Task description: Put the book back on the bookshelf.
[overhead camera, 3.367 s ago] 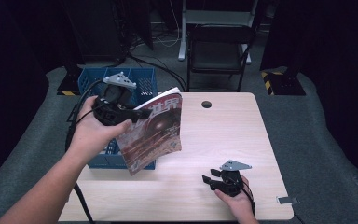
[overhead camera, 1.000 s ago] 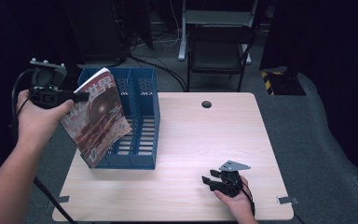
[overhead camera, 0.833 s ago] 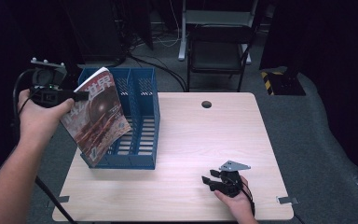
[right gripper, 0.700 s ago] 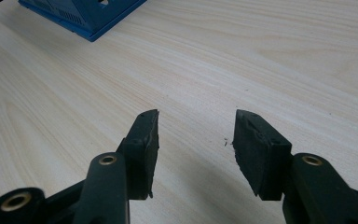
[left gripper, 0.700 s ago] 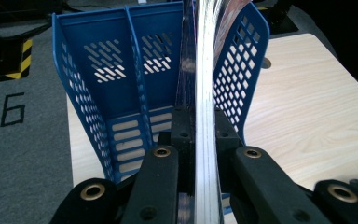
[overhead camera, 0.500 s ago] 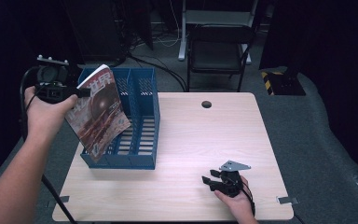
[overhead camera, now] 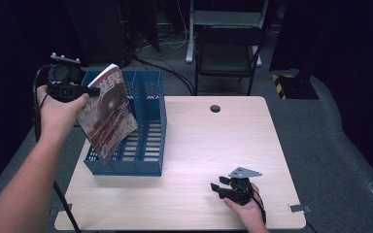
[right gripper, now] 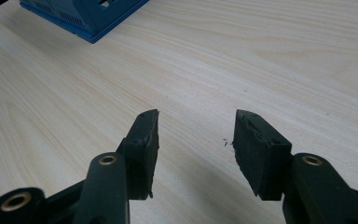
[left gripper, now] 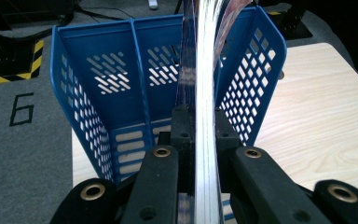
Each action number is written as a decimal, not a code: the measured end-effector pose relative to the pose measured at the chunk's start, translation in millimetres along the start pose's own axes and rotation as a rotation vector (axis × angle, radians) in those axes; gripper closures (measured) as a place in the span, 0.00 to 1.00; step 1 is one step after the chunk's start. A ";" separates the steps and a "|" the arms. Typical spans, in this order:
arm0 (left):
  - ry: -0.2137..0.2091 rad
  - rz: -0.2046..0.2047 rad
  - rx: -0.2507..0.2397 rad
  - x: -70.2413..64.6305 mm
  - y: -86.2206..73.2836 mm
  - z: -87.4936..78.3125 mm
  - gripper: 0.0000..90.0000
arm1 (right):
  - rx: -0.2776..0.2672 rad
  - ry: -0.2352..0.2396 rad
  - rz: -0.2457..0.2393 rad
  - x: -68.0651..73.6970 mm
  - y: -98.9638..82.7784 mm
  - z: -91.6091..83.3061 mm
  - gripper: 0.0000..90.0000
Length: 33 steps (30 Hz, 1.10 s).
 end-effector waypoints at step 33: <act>0.007 -0.043 -0.011 1.5 2.4 31.7 0.93 | -0.008 -0.001 0.003 0.1 0.3 -1.6 0.56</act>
Point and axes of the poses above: each handheld gripper's, and its own axes: z roughly forward along the jaws, y roughly out of its top, x roughly to its left, the point moved 4 cm from there along z, roughly forward along the jaws, and after that the axes turned 3 degrees about -z, right-handed, at the moved point
